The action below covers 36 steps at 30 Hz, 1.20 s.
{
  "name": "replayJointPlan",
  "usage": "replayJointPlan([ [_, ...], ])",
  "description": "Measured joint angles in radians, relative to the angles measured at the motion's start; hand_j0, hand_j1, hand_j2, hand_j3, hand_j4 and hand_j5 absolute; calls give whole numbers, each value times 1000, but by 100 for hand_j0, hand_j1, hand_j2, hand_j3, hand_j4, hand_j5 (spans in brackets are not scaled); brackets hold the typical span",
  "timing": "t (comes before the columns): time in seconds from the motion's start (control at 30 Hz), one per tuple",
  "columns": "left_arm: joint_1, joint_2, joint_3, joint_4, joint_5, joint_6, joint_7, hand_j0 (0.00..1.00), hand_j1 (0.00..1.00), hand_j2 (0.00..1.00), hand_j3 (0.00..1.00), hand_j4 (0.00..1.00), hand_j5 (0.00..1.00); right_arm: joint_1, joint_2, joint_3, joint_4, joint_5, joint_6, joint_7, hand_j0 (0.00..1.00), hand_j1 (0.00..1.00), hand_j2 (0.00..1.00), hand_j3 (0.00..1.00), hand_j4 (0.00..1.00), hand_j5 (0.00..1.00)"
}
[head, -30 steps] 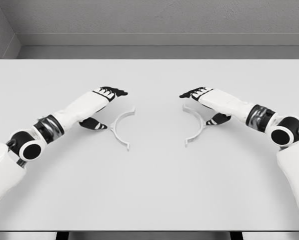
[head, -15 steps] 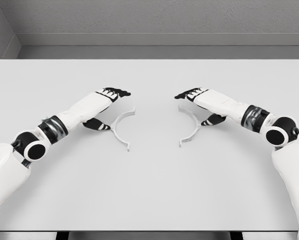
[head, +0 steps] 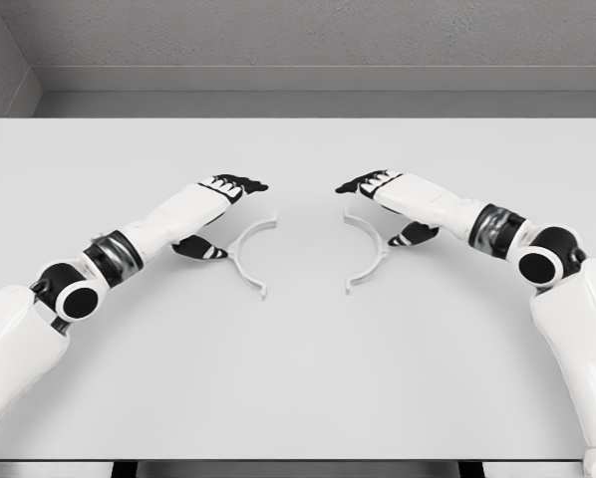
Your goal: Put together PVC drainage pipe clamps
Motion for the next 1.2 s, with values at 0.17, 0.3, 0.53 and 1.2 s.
replayJointPlan([
  [0.17,2,-12,0,0,-5,0,-1,100,100,100,100,100,100,0,1,7,0,0,0,0,97,97,97,97,97,97],
  [0.3,2,-20,0,-2,-6,0,-2,100,100,100,100,100,100,-6,13,10,-1,0,0,0,97,97,97,97,97,97],
  [0.53,3,-34,1,-6,-18,1,-2,100,100,100,100,100,100,-14,34,27,-2,-1,0,1,97,97,97,97,97,97],
  [1.2,0,-37,4,-3,-22,0,-2,100,100,100,100,100,100,-250,-164,99,-66,71,0,26,75,75,75,75,75,75],
])
